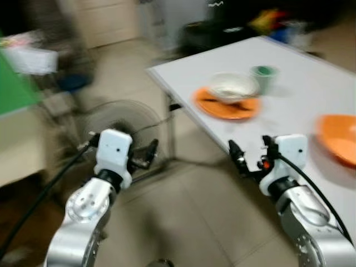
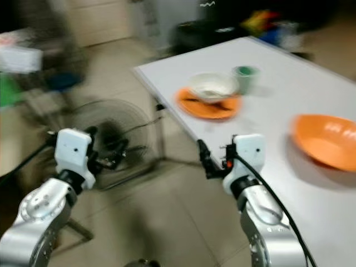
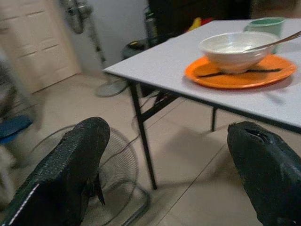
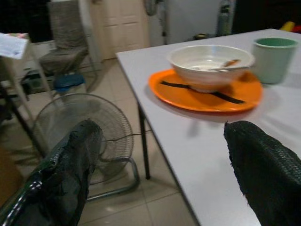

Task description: Setting the table

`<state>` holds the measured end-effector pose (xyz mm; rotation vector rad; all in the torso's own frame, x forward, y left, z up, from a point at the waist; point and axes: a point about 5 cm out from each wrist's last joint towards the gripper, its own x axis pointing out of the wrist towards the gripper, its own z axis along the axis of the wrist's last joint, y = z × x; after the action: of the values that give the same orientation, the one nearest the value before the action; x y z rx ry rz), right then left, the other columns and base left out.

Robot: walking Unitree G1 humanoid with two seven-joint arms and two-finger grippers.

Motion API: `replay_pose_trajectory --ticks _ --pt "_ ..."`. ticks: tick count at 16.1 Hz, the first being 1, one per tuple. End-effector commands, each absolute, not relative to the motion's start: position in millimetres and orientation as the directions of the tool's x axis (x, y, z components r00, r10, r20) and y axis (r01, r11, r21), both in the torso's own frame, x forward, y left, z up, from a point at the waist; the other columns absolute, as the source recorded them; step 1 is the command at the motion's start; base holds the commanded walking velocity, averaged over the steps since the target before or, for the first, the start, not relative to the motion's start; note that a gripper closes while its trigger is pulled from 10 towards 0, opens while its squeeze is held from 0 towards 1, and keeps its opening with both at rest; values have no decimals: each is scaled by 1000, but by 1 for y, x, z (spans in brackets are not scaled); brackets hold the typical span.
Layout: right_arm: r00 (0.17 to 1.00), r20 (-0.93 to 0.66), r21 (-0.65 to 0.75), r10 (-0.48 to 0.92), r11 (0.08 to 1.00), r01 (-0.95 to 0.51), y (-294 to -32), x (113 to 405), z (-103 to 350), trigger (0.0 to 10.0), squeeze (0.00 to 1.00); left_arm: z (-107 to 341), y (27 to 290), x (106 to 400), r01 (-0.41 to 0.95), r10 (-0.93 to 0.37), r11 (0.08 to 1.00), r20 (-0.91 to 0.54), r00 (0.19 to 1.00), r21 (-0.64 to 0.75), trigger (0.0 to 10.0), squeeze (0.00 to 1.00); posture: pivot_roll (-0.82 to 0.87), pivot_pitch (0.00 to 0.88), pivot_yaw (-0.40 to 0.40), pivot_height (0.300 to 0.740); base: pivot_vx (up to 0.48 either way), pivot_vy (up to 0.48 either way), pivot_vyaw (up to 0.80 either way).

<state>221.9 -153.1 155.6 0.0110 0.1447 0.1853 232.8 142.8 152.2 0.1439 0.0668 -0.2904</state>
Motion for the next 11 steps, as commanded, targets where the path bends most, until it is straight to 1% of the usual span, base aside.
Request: replay_pose_trajectory --ticks 1,11 --pt "974 -158 23 165 986 -163 -153 221 153 10000 1000 157 144 234 286 -278 947 -74 958 144 10000 0 111 0 62 740 0 296 0" --pt "964 -195 51 179 984 -173 -150 222 147 10000 1000 159 147 232 279 -270 950 -75 960 140 10000 0 121 0 51 740 0 302 0"
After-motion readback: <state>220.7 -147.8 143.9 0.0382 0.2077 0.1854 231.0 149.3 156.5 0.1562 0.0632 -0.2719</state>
